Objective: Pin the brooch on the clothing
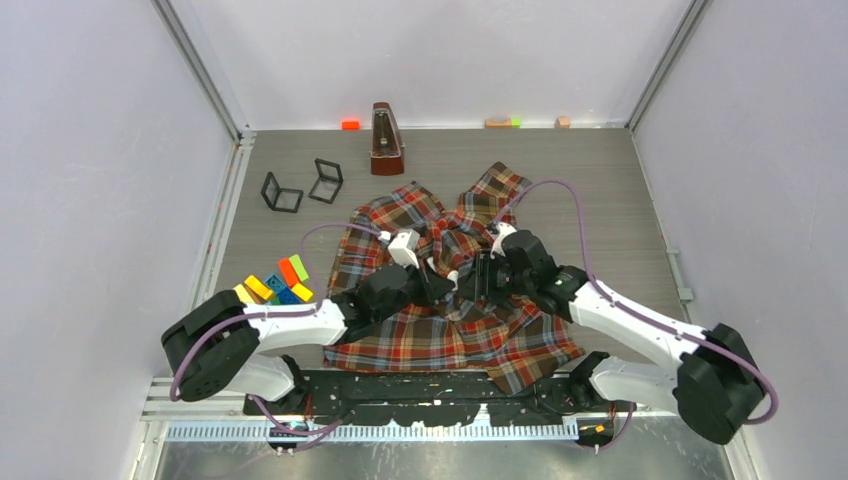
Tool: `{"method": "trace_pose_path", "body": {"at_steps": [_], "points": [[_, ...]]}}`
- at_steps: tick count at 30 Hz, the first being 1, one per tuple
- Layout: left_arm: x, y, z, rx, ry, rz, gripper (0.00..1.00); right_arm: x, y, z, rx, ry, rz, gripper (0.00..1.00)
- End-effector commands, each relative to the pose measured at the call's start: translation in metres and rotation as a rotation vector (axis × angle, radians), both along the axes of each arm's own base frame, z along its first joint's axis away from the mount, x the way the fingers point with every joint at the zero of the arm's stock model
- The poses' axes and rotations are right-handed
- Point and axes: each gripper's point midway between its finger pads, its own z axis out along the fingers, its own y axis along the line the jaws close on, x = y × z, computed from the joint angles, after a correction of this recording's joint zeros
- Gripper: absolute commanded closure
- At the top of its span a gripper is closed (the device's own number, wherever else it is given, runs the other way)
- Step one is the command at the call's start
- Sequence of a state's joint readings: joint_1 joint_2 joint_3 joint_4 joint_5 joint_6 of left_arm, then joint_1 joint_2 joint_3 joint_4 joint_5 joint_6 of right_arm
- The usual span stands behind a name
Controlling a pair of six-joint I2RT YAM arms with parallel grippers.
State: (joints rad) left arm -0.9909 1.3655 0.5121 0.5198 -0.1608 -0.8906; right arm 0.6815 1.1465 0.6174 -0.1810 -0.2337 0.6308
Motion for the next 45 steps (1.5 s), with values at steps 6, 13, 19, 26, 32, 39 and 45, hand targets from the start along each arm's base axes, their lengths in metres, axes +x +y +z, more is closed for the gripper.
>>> {"method": "trace_pose_path", "body": {"at_steps": [6, 13, 19, 26, 32, 39, 45], "points": [[-0.001, 0.002, 0.052, -0.162, -0.091, -0.150, 1.00, 0.004, -0.026, 0.071, 0.019, -0.203, -0.011, 0.34], [-0.019, 0.016, 0.080, -0.214, -0.142, -0.414, 1.00, 0.001, -0.021, 0.110, 0.162, -0.362, 0.109, 0.29], [-0.046, 0.024, 0.108, -0.299, -0.117, -0.677, 1.00, -0.026, -0.003, 0.135, 0.330, -0.488, 0.298, 0.29], [-0.065, 0.028, 0.122, -0.385, -0.076, -0.863, 1.00, -0.034, 0.000, 0.140, 0.362, -0.597, 0.374, 0.29], [-0.066, 0.025, 0.127, -0.467, -0.066, -0.902, 1.00, -0.035, 0.004, 0.145, 0.391, -0.631, 0.406, 0.29], [-0.063, 0.024, 0.122, -0.476, -0.040, -0.900, 1.00, -0.038, 0.012, 0.132, 0.396, -0.576, 0.452, 0.32], [-0.062, 0.025, 0.119, -0.443, -0.043, -0.891, 1.00, -0.037, 0.016, 0.123, 0.395, -0.538, 0.449, 0.41]]}}
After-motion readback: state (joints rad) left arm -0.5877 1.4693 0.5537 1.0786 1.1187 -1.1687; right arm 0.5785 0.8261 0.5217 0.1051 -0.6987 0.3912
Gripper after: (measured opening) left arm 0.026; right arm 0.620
